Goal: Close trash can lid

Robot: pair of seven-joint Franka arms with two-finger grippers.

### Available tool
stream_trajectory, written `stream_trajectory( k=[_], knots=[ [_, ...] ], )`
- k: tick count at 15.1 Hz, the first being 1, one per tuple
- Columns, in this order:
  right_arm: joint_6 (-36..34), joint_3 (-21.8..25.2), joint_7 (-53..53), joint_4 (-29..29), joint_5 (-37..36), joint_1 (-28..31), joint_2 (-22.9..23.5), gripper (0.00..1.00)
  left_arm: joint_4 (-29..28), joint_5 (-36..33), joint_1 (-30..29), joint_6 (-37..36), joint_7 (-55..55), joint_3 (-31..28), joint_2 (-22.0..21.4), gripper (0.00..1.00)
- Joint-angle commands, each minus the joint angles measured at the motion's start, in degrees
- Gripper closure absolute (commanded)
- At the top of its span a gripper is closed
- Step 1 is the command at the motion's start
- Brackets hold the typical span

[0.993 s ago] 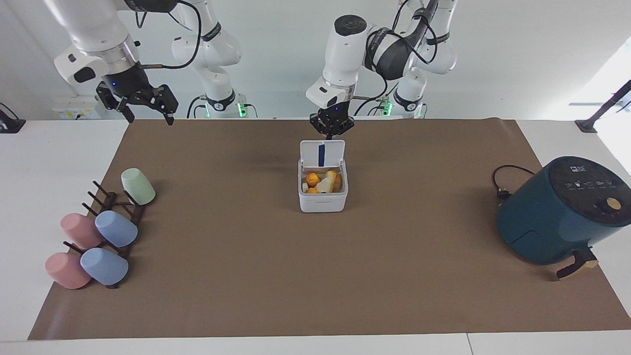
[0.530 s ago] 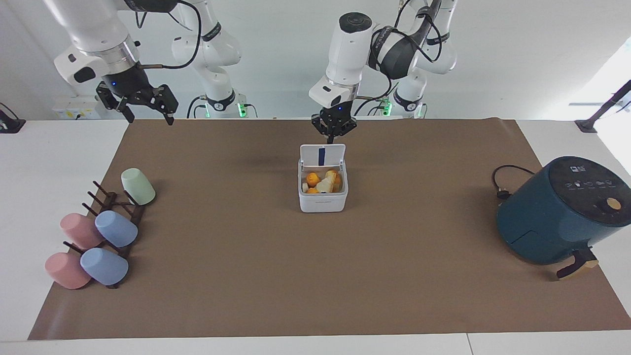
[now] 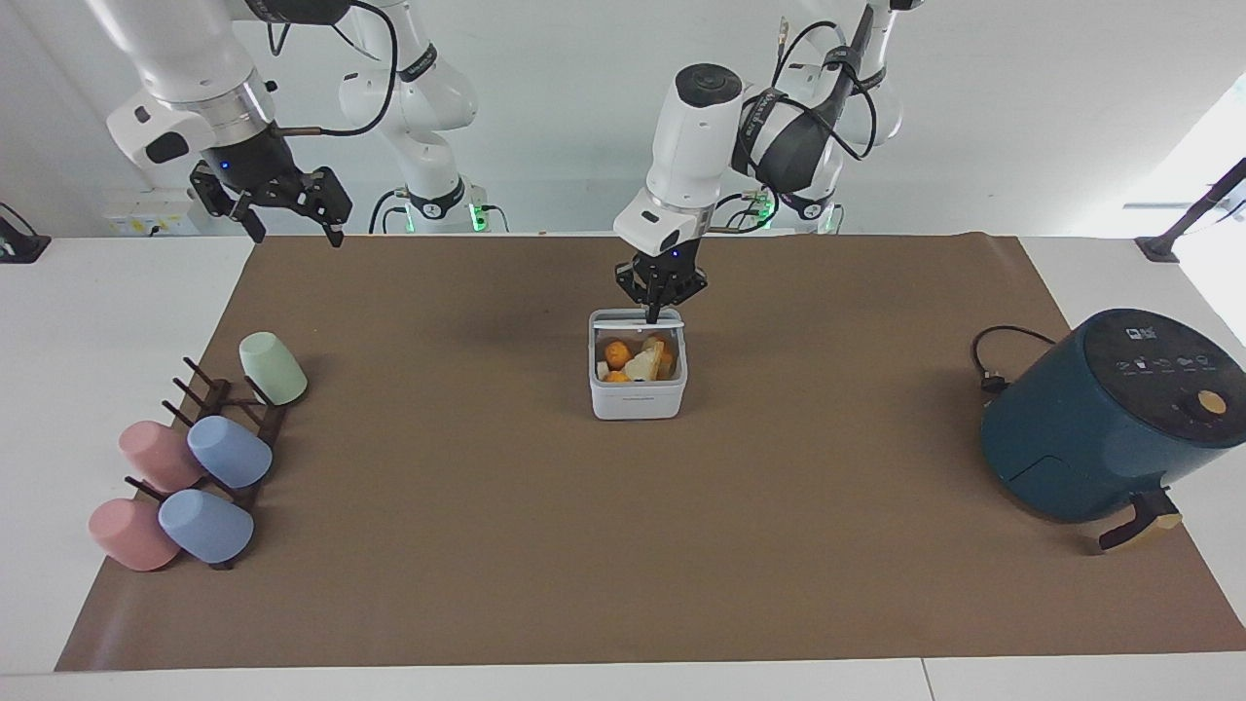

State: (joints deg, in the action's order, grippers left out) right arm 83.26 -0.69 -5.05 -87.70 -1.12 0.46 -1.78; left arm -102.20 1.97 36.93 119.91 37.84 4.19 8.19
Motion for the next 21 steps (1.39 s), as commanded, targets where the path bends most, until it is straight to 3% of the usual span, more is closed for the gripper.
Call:
stream_trajectory(
  k=[1,21],
  knots=[
    [0.58,-0.28,0.66,-1.59,0.42,0.77,-1.30,0.00,2.36,0.58,-1.77,1.89,-2.15,0.20,3.06,1.00],
    [0.67,-0.28,0.66,-1.59,0.33,0.77,-1.30,0.00,0.86,0.14,-3.18,7.62,-5.32,0.03,8.51,1.00]
  ],
)
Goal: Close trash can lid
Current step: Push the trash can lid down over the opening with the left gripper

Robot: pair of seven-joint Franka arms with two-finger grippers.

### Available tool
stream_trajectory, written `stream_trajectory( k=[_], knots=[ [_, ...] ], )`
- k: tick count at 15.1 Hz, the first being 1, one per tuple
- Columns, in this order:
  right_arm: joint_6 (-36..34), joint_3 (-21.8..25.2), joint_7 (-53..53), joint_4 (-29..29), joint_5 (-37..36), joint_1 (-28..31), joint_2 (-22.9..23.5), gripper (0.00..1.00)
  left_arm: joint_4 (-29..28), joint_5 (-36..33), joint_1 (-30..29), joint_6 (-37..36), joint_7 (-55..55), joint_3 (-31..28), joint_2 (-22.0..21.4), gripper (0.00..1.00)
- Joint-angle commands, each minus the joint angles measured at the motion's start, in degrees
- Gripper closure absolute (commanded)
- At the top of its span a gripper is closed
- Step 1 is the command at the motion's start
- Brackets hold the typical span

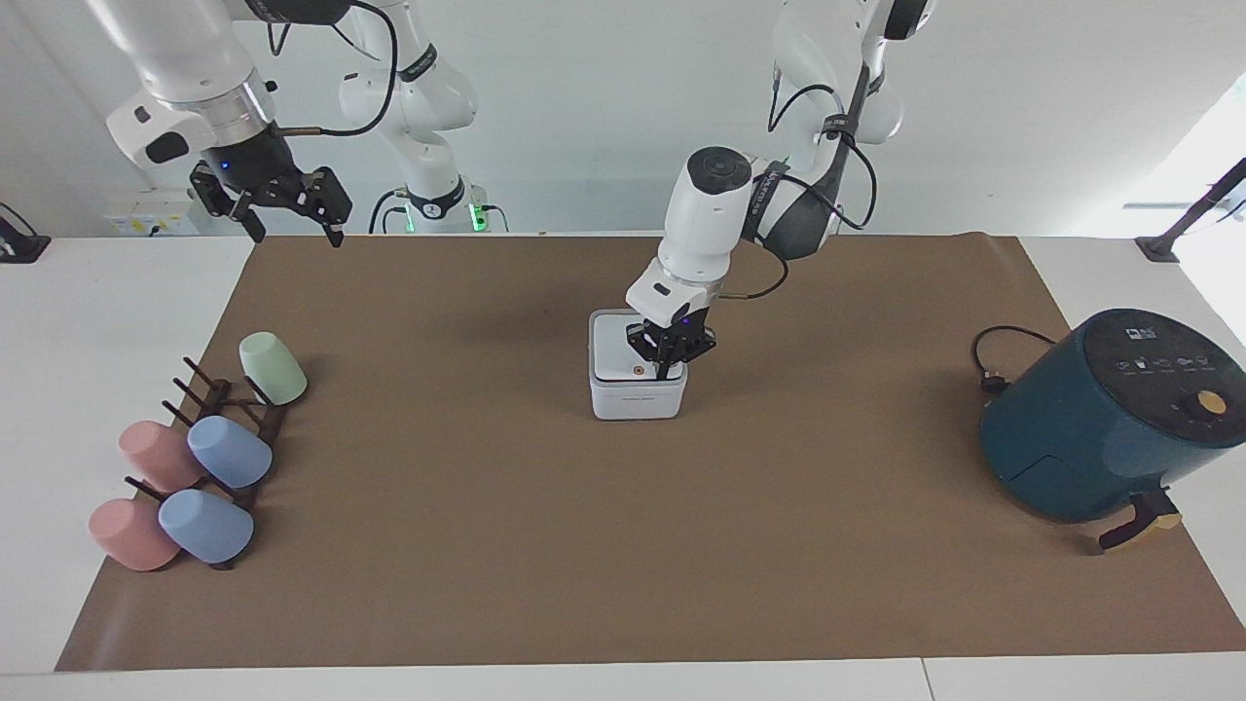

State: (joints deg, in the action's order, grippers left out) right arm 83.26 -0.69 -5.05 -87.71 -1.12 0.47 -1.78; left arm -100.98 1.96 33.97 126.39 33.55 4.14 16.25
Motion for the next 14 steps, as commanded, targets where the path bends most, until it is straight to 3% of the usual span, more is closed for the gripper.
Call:
stream_trajectory(
  k=[1,14],
  knots=[
    [0.67,-0.28,0.66,-1.59,0.42,0.77,-1.30,0.00,-0.44,0.15,-0.22,1.14,-1.04,0.08,0.45,1.00],
    [0.58,-0.37,0.66,-1.59,0.42,0.77,-1.30,0.00,-0.62,0.58,0.66,2.90,-1.12,0.17,1.15,1.00]
  ],
)
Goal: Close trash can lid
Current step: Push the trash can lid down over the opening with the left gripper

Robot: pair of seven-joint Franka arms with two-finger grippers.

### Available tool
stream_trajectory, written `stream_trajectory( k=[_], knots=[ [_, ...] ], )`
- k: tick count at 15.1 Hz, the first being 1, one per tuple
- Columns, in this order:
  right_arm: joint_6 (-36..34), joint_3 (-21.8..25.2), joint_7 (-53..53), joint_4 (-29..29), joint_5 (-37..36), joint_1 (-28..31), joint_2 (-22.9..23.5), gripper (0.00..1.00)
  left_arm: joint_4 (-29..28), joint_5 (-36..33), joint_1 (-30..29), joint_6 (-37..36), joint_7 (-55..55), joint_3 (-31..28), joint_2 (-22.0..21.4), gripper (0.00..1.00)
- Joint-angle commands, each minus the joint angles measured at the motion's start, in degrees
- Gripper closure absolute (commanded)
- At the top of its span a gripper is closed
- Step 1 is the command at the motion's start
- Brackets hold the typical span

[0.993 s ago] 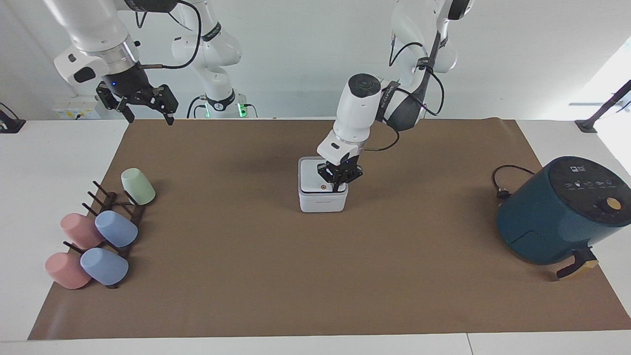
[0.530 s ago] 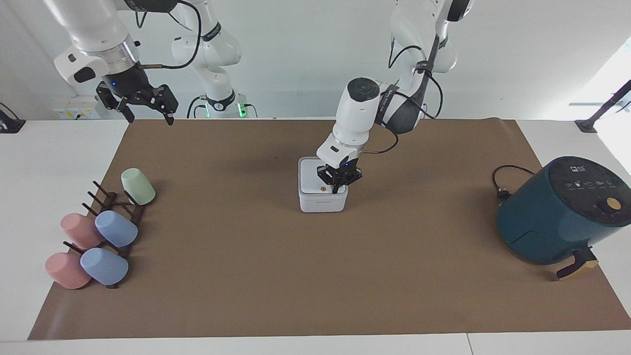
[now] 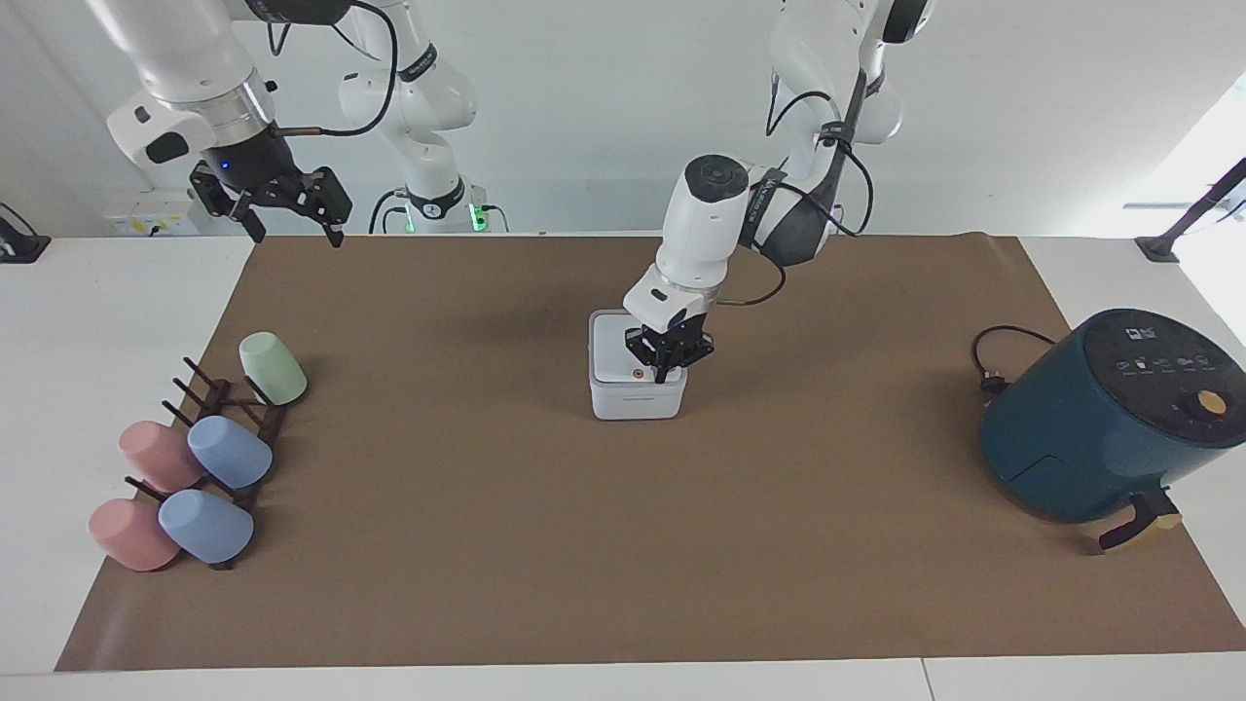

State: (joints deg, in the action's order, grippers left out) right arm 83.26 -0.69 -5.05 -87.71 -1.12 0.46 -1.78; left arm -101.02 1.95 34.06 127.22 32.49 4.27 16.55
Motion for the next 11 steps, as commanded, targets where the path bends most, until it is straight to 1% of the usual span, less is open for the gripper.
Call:
stream_trajectory(
  k=[1,3,8,11],
  knots=[
    [0.58,-0.28,0.66,-1.59,0.42,0.77,-1.30,0.00,-0.58,0.60,0.66,2.41,0.03,0.04,0.86,1.00],
    [0.67,-0.28,0.66,-1.59,0.42,0.77,-1.30,0.00,-0.40,0.60,1.62,2.77,0.73,0.04,1.12,1.00],
    [0.67,-0.28,0.66,-1.59,0.42,0.77,-1.30,0.00,-0.49,0.60,1.80,3.47,1.17,0.04,1.65,1.00],
    [0.67,-0.28,0.66,-1.59,0.42,0.77,-1.30,0.00,-0.58,0.43,2.76,4.61,1.96,0.04,2.87,1.00]
  ],
)
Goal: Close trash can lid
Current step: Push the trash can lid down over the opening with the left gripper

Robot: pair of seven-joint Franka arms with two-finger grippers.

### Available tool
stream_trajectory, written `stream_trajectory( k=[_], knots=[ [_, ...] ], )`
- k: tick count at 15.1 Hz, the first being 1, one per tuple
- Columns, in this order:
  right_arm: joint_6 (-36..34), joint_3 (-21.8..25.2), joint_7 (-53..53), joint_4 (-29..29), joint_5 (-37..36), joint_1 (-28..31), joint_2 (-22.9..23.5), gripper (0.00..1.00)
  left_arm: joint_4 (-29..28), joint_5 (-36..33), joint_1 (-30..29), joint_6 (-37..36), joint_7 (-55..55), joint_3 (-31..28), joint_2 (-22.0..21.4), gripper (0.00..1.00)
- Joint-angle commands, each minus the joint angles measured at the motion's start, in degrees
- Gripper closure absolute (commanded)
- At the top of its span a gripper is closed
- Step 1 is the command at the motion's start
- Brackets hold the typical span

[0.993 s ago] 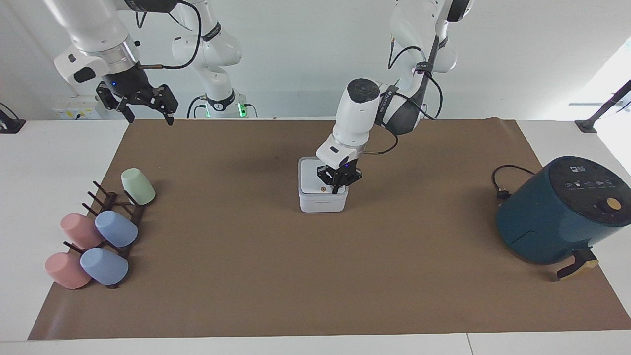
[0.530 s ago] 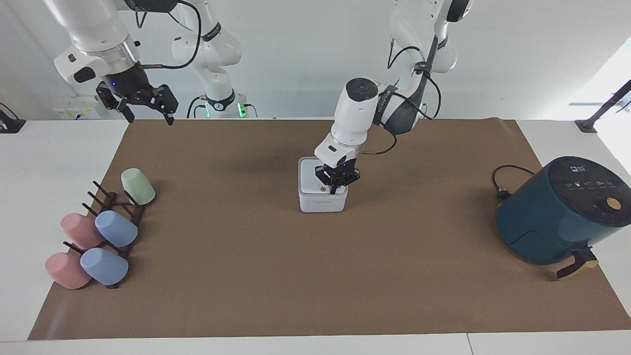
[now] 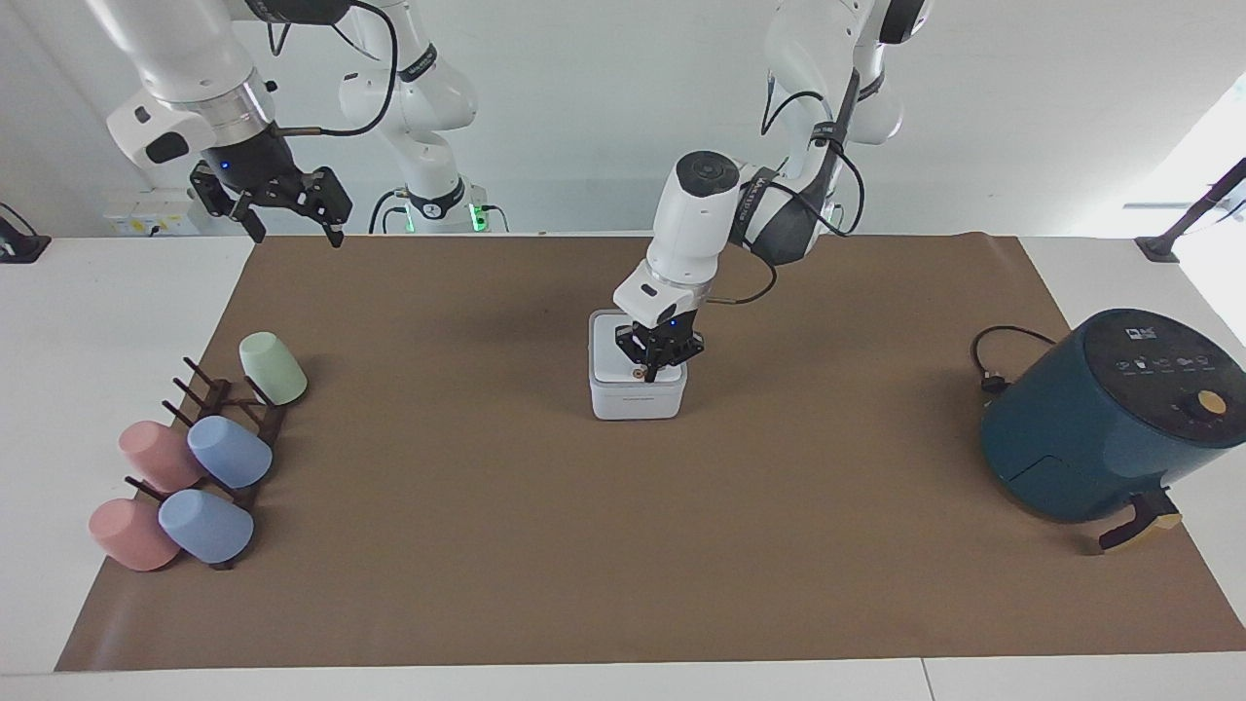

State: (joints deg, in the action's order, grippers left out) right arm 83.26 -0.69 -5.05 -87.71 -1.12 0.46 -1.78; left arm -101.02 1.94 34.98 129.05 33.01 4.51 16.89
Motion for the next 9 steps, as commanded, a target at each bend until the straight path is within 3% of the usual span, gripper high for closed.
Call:
stream_trajectory(
  k=[1,9],
  knots=[
    [0.58,-0.28,0.66,-1.59,0.42,0.77,-1.30,0.00,-0.67,0.17,1.84,2.78,1.44,-0.21,2.79,1.00],
    [0.58,-0.28,0.66,-1.59,0.42,0.77,-1.30,0.00,0.38,-0.27,1.93,2.17,1.53,-0.21,3.23,1.00]
  ],
)
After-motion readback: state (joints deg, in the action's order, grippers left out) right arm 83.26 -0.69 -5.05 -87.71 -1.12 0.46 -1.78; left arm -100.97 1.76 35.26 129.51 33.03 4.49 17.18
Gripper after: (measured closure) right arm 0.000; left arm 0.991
